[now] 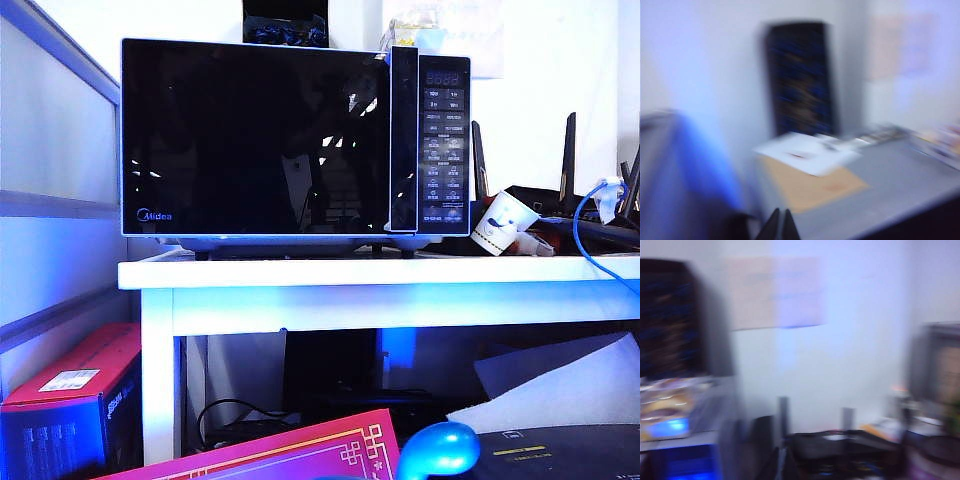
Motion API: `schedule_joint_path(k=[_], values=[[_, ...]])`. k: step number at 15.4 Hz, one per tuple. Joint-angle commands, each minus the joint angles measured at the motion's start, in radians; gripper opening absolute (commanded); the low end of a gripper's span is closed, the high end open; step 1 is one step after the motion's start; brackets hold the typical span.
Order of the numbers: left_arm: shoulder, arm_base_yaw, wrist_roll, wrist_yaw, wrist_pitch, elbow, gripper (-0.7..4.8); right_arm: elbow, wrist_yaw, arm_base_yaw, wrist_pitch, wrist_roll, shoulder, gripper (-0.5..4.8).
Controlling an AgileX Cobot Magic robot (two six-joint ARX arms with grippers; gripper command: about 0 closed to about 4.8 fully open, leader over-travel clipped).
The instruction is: Open the microwave door, place the box of snacks from the top of the microwave inside, then close the microwave door.
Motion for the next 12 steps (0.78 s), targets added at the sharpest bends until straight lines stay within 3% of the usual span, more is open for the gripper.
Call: schedule_joint_path(k=[1, 5, 6, 10, 12], values=[[0.122, 0.002, 0.003, 0.256, -0.190, 0.215, -0.06, 0.104, -0.135, 0.005, -0.039, -0.003, 0.113, -0.06], [0.177, 0.001, -0.060, 0.539, -0.218, 0.254, -0.06, 0.157, -0.140, 0.089, -0.048, -0.060, 0.209, -0.06], [0.180, 0.002, -0.068, 0.556, -0.238, 0.254, -0.06, 0.157, -0.140, 0.114, -0.051, -0.060, 0.220, -0.05], [0.180, -0.003, -0.041, 0.419, -0.318, 0.254, -0.06, 0.156, -0.230, 0.177, -0.077, -0.040, 0.250, -0.05], [0.180, -0.035, -0.028, 0.255, -0.340, 0.253, -0.06, 0.156, -0.259, 0.191, -0.093, 0.048, 0.282, -0.06]])
